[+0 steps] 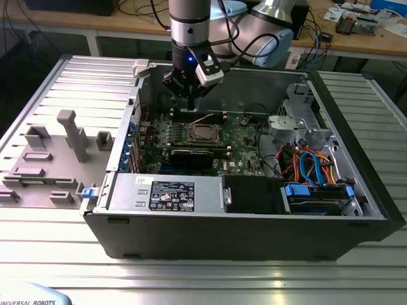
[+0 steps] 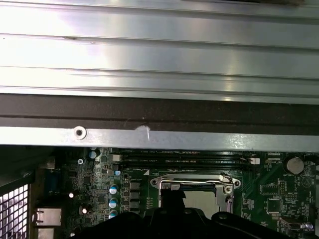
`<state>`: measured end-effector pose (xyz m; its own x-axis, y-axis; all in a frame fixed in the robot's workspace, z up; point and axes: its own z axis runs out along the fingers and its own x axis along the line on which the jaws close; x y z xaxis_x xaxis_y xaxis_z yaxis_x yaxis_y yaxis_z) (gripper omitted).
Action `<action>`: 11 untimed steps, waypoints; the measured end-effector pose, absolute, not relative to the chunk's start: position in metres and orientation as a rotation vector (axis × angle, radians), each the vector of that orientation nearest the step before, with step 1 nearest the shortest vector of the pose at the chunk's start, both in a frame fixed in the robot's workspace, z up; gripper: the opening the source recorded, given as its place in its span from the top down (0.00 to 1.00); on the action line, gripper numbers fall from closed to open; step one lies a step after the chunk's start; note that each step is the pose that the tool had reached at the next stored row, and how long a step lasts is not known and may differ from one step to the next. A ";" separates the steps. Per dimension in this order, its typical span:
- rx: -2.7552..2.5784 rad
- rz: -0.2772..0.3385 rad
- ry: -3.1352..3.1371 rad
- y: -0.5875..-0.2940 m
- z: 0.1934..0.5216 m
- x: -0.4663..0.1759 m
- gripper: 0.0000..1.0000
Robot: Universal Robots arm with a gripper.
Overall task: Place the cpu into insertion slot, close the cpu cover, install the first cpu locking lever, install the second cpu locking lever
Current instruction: 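Install the first cpu locking lever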
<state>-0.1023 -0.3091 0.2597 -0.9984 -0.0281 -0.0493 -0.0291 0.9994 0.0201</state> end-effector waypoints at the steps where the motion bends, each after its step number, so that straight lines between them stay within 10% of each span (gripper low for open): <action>1: -0.044 0.036 3.092 -0.309 0.260 -0.102 0.89; 11: -0.001 0.121 3.088 -0.312 0.250 -0.096 0.89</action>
<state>-0.0955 -0.3120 0.2495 -0.9987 0.0011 -0.0508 -0.0028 0.9969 0.0783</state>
